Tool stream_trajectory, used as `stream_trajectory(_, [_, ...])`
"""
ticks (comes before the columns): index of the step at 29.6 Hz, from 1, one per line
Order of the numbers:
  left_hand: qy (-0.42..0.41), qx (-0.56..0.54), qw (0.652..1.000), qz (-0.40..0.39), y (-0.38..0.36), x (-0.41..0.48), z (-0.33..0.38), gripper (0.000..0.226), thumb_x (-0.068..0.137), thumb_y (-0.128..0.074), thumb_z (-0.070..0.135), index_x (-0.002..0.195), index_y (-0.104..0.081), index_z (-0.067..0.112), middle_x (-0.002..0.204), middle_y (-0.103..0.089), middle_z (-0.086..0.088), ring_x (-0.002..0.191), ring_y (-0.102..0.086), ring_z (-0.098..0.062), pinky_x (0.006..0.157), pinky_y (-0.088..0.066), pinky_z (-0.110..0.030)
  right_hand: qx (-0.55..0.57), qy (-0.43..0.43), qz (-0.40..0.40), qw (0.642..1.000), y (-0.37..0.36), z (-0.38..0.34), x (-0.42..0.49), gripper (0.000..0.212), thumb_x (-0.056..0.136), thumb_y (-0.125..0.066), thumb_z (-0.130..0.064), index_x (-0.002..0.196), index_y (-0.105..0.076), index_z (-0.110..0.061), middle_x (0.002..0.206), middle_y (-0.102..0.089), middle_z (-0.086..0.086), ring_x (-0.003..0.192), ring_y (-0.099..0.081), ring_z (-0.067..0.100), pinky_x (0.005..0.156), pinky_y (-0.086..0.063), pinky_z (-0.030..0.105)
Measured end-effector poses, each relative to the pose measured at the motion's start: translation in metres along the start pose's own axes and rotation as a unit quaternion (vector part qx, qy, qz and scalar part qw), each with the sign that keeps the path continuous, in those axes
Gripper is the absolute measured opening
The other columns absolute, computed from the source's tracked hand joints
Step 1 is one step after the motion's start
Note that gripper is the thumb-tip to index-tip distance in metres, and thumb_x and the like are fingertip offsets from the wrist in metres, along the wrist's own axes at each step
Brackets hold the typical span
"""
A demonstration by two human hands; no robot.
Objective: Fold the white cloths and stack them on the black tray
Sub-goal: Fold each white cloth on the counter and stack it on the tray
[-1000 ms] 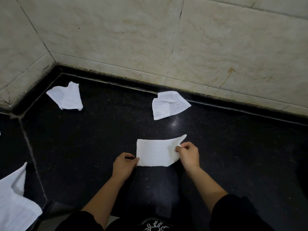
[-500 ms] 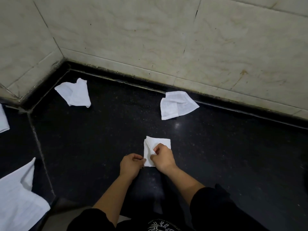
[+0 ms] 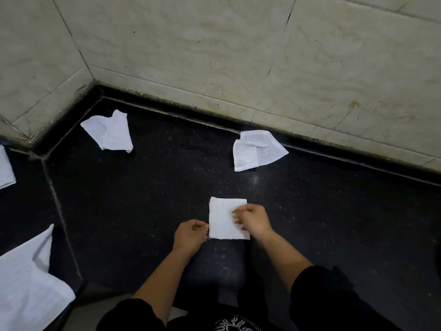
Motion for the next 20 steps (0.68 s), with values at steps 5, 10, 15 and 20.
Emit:
stream_trajectory(5, [0.009, -0.021, 1.0, -0.009, 0.001, -0.002, 0.004, 0.026, 0.09, -0.063, 0.036, 0.087, -0.07, 0.011, 0.079, -0.072, -0.006, 0.076, -0.069, -0.017, 0.082, -0.058, -0.033, -0.023, -0.052, 0.098, 0.993, 0.025, 0.021, 0.01, 0.008, 0.081, -0.06, -0.008, 0.081, -0.067, -0.012, 0.086, -0.07, 0.007, 0.085, -0.067, 0.024, 0.079, -0.057, 0.039])
stream_trajectory(10, [0.005, 0.029, 0.999, -0.037, 0.003, -0.003, 0.003, 0.021, 0.077, -0.079, 0.022, 0.093, -0.068, 0.014, 0.085, -0.072, -0.006, 0.075, -0.067, -0.015, 0.081, -0.057, -0.032, 0.056, -0.081, 0.037, 0.994, 0.015, 0.031, 0.007, 0.015, 0.08, -0.07, -0.016, 0.092, -0.067, -0.009, 0.096, -0.072, 0.012, 0.091, -0.068, 0.028, 0.084, -0.057, 0.042])
stream_trajectory(15, [0.016, 0.057, 0.997, -0.049, 0.004, -0.003, 0.008, 0.021, 0.078, -0.076, 0.016, 0.097, -0.068, 0.011, 0.087, -0.072, -0.006, 0.074, -0.066, -0.015, 0.079, -0.057, -0.031, 0.123, -0.08, -0.003, 0.989, 0.01, 0.014, 0.0, 0.024, 0.083, -0.07, -0.011, 0.104, -0.063, -0.003, 0.099, -0.072, 0.016, 0.079, -0.065, 0.023, 0.065, -0.053, 0.031])
stream_trajectory(20, [0.067, -0.001, 0.994, -0.088, 0.001, -0.007, 0.025, 0.026, 0.083, -0.073, 0.016, 0.105, -0.065, 0.005, 0.096, -0.069, -0.011, 0.077, -0.064, -0.014, 0.067, -0.053, -0.022, 0.166, -0.03, -0.063, 0.984, 0.012, -0.017, -0.015, 0.027, 0.081, -0.066, -0.006, 0.109, -0.065, -0.005, 0.102, -0.072, 0.015, 0.081, -0.065, 0.021, 0.062, -0.052, 0.027])
Point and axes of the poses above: each hand's wrist, its own x-axis towards the middle knuckle, its own y-axis out of the back of the hand, z = x × y, the point moved 1 cm from there along x, towards the middle knuckle
